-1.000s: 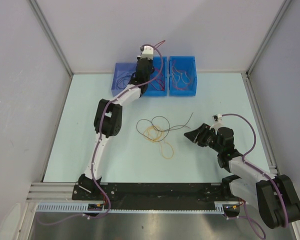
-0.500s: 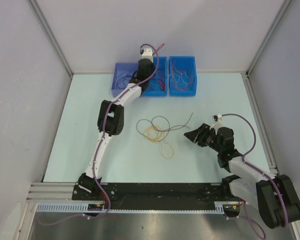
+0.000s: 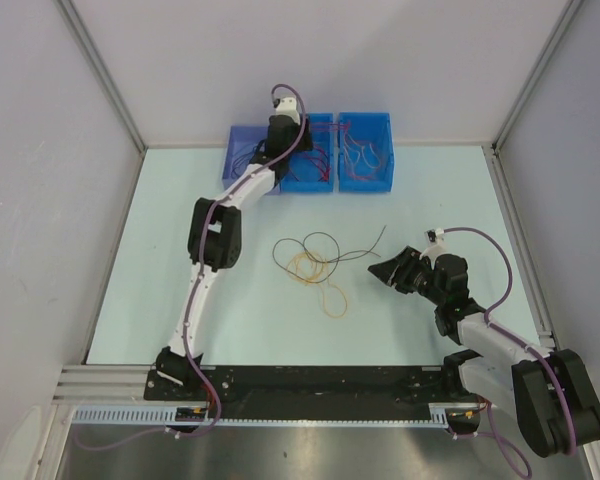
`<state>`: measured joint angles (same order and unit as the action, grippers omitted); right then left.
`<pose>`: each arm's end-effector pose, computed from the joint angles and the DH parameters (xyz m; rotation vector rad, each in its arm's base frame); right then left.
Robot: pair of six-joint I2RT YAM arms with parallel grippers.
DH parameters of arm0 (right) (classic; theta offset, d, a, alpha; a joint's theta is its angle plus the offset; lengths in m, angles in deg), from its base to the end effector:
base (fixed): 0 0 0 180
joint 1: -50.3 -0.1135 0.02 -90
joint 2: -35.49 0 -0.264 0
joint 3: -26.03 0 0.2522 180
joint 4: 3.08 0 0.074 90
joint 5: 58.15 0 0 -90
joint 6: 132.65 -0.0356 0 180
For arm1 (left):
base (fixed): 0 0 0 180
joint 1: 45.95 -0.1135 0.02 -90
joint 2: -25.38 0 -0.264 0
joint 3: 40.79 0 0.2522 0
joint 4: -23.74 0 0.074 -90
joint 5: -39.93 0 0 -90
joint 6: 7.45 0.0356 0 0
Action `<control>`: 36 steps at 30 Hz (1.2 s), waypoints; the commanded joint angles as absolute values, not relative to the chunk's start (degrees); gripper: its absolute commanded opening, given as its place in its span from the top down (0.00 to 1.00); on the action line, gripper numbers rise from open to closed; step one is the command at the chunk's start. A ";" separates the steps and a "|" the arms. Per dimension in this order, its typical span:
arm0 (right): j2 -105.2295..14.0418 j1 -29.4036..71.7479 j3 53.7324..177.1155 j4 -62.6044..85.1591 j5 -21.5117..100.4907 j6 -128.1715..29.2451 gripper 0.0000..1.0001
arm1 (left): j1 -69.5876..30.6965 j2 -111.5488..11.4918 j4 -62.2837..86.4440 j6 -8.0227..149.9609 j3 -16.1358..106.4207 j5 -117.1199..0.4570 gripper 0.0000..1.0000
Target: Untangle the cables
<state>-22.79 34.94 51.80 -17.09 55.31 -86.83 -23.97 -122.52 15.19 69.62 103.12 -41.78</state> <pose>0.1843 0.0653 0.1687 0.2078 2.0081 1.0735 0.5600 -0.2205 0.2125 0.0376 1.7974 -0.3077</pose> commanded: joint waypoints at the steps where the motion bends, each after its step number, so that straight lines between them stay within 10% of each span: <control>1: -22.70 35.18 51.74 -19.46 55.75 -86.95 0.48 | -24.06 -113.50 15.95 67.87 100.34 -43.74 0.33; 36: -22.43 35.18 51.48 -19.55 55.75 -86.86 0.48 | -26.52 -114.97 17.96 13.38 92.59 -59.38 0.33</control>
<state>-22.79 34.94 51.80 -17.09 55.31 -86.83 -26.44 -115.85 13.20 18.91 93.50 -58.21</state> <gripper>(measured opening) 0.523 0.683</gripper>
